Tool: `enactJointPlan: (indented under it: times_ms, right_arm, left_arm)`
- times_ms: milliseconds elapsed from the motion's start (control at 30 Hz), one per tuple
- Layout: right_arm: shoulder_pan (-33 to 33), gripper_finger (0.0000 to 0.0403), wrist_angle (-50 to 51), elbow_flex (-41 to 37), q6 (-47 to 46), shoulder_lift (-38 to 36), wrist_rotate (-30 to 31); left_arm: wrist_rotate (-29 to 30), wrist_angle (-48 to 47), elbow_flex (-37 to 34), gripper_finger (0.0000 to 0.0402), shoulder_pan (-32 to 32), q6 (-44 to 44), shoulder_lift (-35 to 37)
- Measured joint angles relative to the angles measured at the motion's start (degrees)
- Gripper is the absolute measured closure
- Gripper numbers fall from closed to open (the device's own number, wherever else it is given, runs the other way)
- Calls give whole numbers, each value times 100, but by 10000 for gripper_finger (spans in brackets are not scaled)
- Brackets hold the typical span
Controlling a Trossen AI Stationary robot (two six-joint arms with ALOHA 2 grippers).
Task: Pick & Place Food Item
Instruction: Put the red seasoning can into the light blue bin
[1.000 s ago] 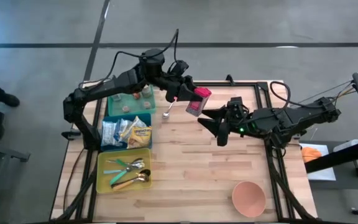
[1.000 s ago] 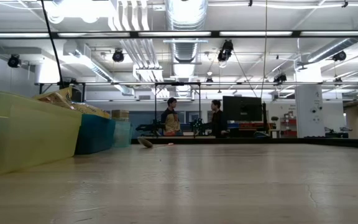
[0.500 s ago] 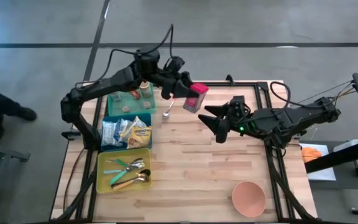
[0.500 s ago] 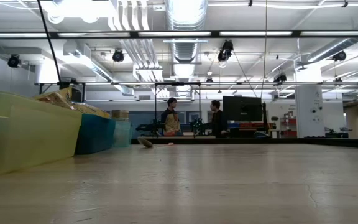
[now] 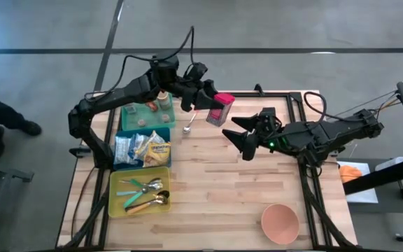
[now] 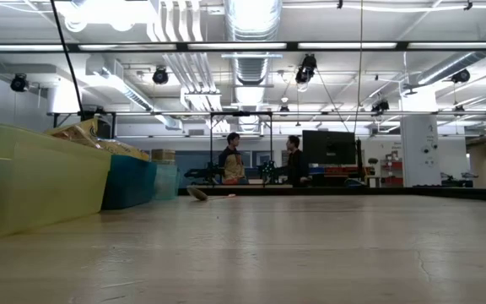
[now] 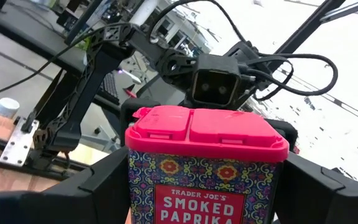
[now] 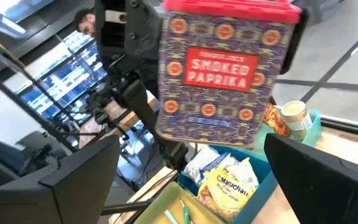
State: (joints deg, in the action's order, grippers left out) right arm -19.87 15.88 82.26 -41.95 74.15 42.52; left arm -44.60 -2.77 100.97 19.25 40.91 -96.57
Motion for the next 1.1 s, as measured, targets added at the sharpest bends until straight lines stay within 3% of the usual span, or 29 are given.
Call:
enactJointPlan:
  times_ms: [233, 1100]
  right_arm:
    - [80, 9, -22, -2, 14, 0, 582]
    - [390, 9, -567, -9, 317, 264, 278]
  left_arm:
    - [2, 56, 0, 101, -3, 72, 0]
    - [163, 343, -7, 101, -164, 45, -11]
